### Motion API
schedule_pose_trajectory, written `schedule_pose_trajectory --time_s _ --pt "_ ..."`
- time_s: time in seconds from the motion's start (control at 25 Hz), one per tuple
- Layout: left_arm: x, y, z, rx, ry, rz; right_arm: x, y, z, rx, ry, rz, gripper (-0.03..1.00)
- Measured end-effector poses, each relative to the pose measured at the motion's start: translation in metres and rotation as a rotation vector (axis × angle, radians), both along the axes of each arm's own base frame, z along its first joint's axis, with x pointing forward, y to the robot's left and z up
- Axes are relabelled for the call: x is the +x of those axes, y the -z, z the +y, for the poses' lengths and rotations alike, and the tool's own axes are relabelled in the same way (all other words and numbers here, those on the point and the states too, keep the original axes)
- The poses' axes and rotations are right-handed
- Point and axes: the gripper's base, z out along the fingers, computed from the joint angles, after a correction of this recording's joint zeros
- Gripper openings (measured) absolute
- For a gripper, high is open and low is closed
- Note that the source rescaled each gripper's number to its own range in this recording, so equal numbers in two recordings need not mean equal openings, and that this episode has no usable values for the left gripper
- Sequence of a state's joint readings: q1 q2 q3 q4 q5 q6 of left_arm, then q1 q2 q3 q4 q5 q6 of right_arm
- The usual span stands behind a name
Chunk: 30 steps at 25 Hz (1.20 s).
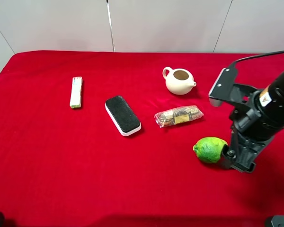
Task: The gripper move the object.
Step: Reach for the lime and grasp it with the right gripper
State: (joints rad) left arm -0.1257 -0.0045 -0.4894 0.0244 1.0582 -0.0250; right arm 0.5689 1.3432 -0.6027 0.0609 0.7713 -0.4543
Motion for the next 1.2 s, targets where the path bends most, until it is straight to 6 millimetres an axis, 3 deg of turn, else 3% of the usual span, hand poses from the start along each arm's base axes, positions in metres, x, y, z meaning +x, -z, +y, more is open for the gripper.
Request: schedule_pose_trajectory --time_s 0.72,1.08,1.12,1.16,1.2 --pt "0.000 0.000 0.000 0.000 0.000 0.000 0.023 0.052 0.013 -0.041 0.007 0.047 1.00" --pt "0.000 0.000 0.000 0.000 0.000 0.000 0.027 0.063 0.016 -0.041 0.007 0.038 1.00" --pt "0.000 0.000 0.000 0.000 0.000 0.000 0.027 0.063 0.016 -0.042 0.005 0.037 0.98" --pt "0.000 0.000 0.000 0.000 0.000 0.000 0.028 0.064 0.016 -0.043 0.005 0.040 0.84" --pt "0.000 0.000 0.000 0.000 0.000 0.000 0.028 0.065 0.016 -0.044 0.005 0.041 0.62"
